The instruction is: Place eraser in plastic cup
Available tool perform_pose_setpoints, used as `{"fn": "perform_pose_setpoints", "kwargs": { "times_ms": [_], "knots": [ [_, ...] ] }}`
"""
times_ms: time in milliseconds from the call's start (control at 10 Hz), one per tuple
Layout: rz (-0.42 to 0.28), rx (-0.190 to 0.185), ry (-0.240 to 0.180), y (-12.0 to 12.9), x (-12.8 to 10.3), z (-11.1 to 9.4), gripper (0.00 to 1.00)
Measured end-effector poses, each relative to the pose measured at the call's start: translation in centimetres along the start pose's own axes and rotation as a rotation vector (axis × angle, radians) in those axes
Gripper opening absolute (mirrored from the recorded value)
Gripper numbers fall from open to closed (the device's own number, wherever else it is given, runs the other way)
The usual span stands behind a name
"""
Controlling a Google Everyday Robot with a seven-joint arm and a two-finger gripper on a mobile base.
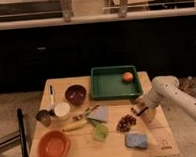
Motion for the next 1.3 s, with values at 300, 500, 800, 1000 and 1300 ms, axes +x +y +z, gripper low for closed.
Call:
{"fn": "perform_pose_setpoints", "kwargs": {
  "times_ms": [300, 500, 800, 1000, 1300],
  "knots": [
    [0.001, -0.004, -0.001, 0.07, 0.07, -0.11, 0.58],
    [0.001, -0.009, -0.002, 0.21, 0.06, -0.17, 0.41],
    [-0.001, -0.005, -0.004, 0.02, -0.10, -0.69, 0.09],
    [-0.003, -0.005, -0.002, -0.08, -0.11, -0.76, 0.00],
    [-0.004, -0.005, -0.001, -0.13, -0.12, -0.81, 0.00]
  ]
}}
